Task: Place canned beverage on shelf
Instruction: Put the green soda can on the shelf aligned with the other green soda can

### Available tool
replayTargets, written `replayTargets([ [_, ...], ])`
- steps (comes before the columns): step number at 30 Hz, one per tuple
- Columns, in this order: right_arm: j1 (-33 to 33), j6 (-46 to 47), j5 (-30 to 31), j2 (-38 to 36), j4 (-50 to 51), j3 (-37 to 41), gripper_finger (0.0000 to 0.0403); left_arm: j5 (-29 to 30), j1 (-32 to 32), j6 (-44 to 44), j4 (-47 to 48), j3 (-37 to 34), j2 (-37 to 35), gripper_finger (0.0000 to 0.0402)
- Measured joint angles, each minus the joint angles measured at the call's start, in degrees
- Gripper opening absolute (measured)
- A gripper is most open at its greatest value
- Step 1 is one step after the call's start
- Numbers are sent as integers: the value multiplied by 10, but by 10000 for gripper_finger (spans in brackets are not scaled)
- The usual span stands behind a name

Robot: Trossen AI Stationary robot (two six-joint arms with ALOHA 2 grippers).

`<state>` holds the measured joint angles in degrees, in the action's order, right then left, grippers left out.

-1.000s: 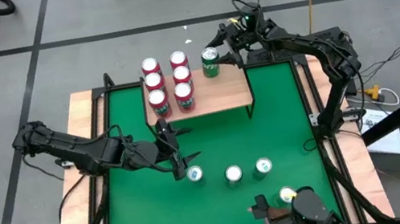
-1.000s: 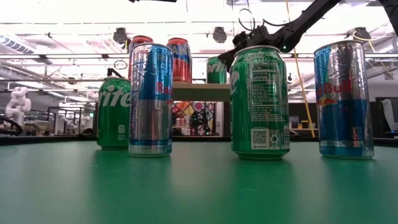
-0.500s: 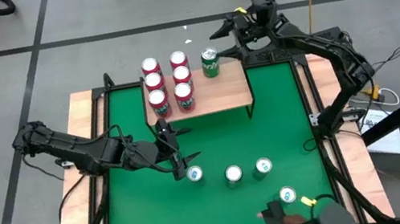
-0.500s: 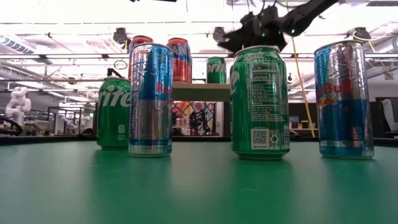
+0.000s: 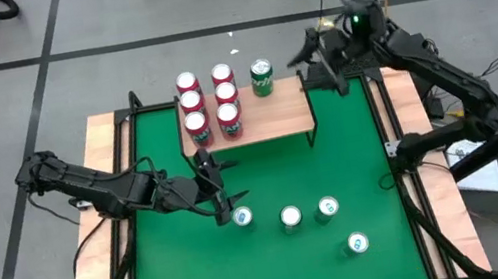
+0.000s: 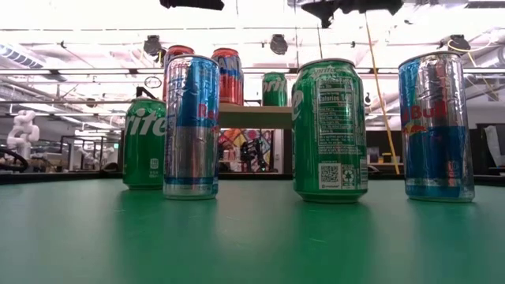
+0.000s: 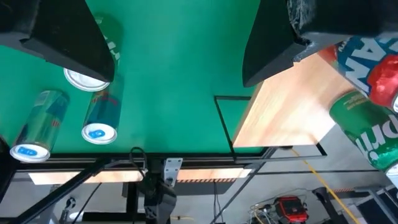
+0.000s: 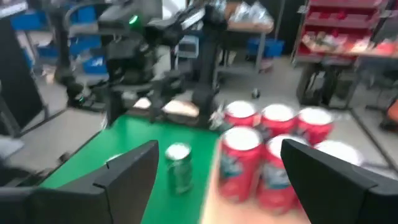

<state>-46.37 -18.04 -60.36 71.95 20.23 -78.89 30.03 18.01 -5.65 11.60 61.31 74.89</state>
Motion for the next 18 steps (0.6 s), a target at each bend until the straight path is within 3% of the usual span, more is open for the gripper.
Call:
replayTargets([
  [6,129,-20,157,-53,141,0,329,-49,5,-24,1,-10,0,352],
  [14,331,73,347,-71,165,4,329,-60,37,-43,25,-24,0,352],
  [18,424,103,419,-71,137,47,329,-58,48,-64,47,-25,0,352],
])
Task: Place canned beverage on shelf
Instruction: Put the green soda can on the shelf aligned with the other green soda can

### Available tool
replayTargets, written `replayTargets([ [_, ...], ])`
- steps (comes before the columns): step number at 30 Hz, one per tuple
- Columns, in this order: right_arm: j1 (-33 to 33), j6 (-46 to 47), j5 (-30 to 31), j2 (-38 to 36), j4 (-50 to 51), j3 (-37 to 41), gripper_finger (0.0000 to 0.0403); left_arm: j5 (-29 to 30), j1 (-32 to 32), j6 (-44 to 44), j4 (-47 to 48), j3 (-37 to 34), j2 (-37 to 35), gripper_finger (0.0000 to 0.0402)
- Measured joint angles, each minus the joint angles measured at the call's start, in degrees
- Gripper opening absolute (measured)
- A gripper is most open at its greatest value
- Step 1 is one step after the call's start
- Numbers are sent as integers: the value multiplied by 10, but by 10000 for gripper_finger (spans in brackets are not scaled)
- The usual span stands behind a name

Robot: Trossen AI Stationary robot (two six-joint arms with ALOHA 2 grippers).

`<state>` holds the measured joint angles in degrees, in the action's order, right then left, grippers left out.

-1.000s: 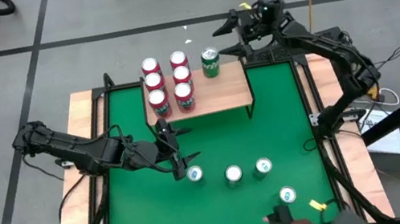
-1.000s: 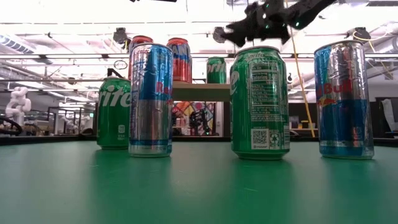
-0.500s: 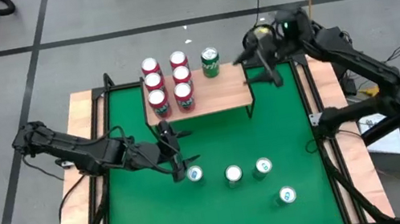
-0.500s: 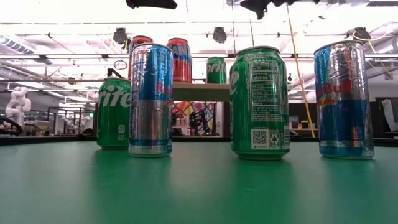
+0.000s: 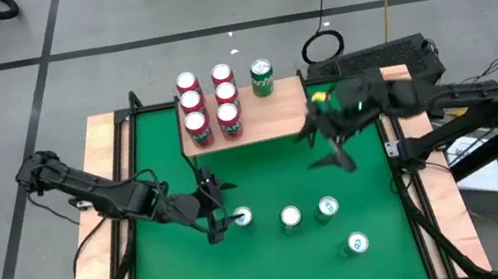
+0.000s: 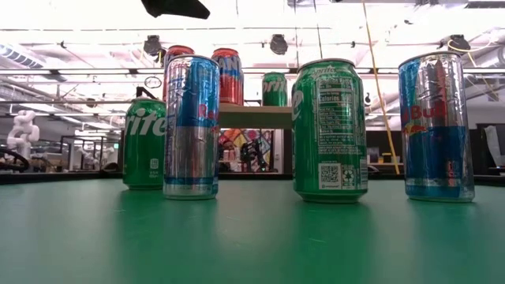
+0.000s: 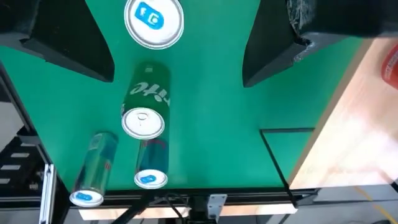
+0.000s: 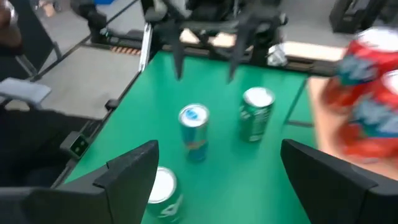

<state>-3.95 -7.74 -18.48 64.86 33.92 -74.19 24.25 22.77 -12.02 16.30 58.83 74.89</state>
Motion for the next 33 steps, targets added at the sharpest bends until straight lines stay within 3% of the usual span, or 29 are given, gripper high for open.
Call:
replayTargets([
  [9,145,91,114,3,-220,175,329,12,10,-10,54,0,0,352],
  [15,193,104,217,15,-293,236,329,105,10,-88,127,0,0,352],
  [22,199,89,217,29,-340,243,329,128,20,-243,209,-3,0,352],
  [25,200,76,212,33,-363,243,329,126,32,-251,226,-24,0,352],
  [30,210,56,154,33,-391,243,329,127,59,-249,224,-63,0,352],
  [33,218,56,154,33,-395,243,329,157,70,-265,222,-73,0,352],
])
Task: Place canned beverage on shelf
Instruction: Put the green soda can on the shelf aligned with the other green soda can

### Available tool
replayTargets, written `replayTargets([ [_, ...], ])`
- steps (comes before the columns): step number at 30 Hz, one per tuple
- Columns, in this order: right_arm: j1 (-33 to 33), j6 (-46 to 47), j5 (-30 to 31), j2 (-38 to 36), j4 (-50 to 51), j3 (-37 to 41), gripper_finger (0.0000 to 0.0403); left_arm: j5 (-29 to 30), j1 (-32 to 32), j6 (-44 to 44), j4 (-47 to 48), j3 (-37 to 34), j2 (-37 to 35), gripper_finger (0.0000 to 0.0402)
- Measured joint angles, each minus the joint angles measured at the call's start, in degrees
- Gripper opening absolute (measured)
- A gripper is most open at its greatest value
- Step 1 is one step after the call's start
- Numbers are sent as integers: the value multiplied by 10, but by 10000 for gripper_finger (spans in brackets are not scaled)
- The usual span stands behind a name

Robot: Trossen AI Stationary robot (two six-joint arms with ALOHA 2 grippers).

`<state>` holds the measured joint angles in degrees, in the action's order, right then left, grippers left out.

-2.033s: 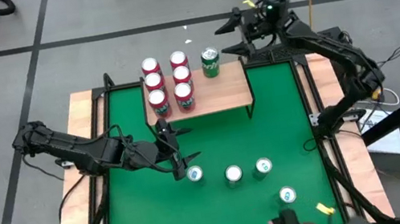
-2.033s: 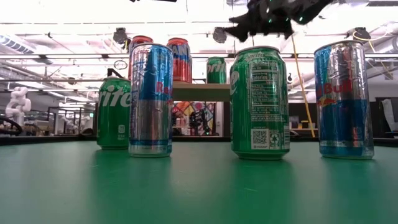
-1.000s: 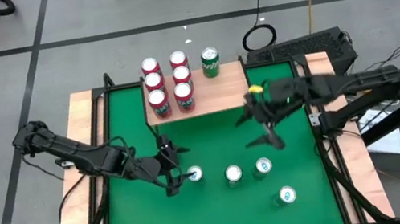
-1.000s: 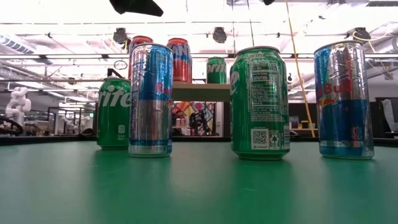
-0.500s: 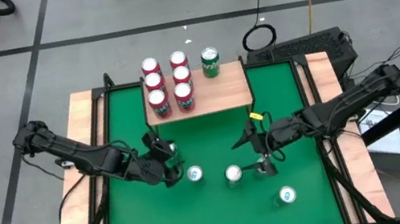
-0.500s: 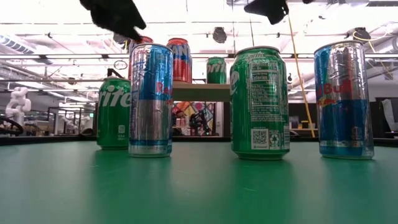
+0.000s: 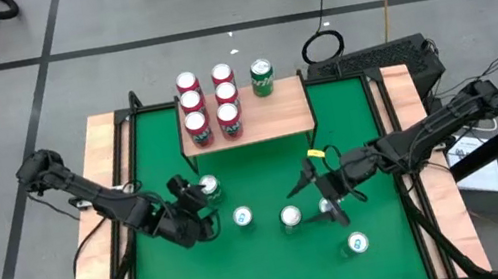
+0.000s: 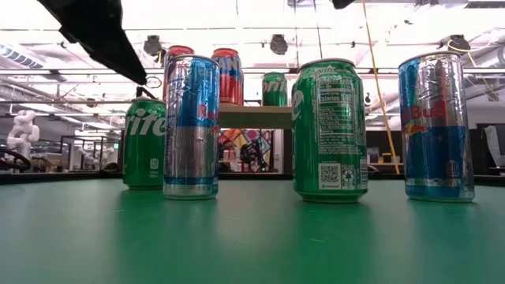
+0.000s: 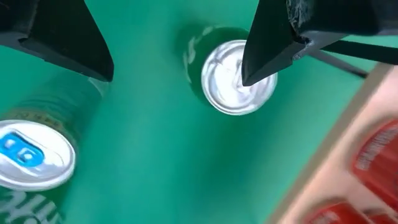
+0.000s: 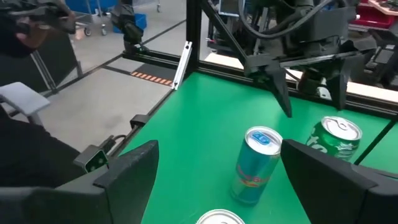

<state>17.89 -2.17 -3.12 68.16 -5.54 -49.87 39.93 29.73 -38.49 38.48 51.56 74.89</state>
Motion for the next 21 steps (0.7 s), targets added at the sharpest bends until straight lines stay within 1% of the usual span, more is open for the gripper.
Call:
replayTargets([
  [2,3,0,0,0,0,0,329,22,4,-2,-3,-7,0,352],
  [5,4,6,0,2,1,0,329,31,4,-1,-3,-17,0,352],
  [12,4,21,0,3,6,0,329,29,-22,18,-3,-55,0,352],
  [18,13,16,-1,3,6,0,329,24,-36,38,-9,-58,0,352],
  [21,14,13,-1,3,6,0,329,0,-49,55,-13,-58,0,352],
])
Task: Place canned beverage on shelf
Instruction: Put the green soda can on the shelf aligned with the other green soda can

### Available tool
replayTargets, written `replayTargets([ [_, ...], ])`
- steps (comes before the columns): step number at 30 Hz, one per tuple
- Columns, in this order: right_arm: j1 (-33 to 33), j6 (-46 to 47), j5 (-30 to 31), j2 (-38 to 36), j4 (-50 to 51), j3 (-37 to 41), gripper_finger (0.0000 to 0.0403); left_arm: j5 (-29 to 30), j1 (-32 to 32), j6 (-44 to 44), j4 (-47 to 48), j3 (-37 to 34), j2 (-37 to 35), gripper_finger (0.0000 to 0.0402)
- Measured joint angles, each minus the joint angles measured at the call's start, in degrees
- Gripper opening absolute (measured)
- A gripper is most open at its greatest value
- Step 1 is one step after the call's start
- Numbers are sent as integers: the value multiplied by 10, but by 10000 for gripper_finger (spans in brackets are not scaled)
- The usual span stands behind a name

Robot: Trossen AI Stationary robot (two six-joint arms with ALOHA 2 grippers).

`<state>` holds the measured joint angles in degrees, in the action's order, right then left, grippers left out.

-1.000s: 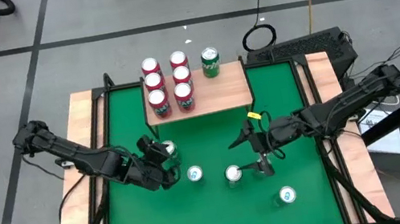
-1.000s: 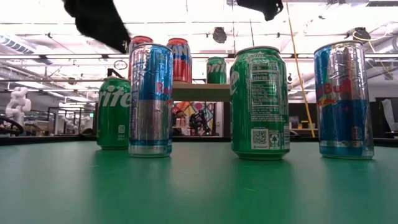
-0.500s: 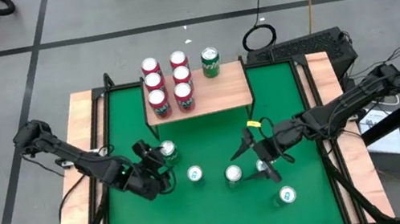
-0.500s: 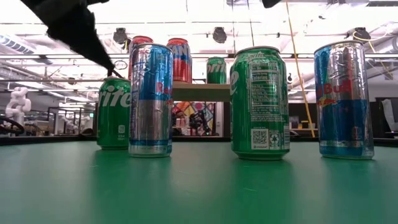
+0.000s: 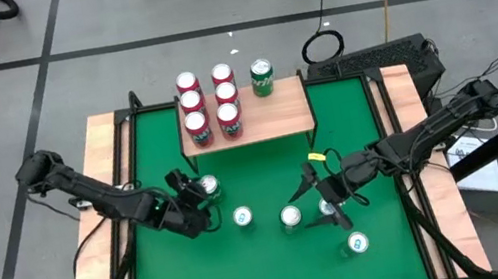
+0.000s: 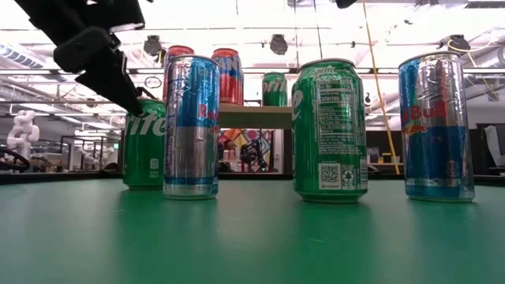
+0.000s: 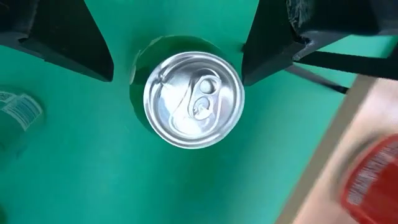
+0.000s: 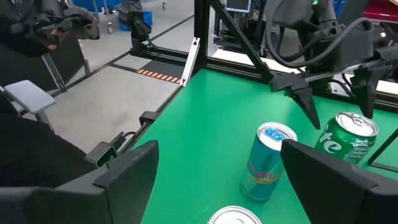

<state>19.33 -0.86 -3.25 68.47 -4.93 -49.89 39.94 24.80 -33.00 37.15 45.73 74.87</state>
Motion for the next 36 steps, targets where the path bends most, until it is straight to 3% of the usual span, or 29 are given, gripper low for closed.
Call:
replayTargets([
  [21,12,-6,0,0,0,0,329,-55,-73,111,-161,-50,0,350],
  [30,12,-1,2,28,-9,-1,329,-67,-84,111,-163,-50,-1,279],
  [36,12,5,4,43,-36,-1,329,-63,-84,72,-169,-50,0,274],
])
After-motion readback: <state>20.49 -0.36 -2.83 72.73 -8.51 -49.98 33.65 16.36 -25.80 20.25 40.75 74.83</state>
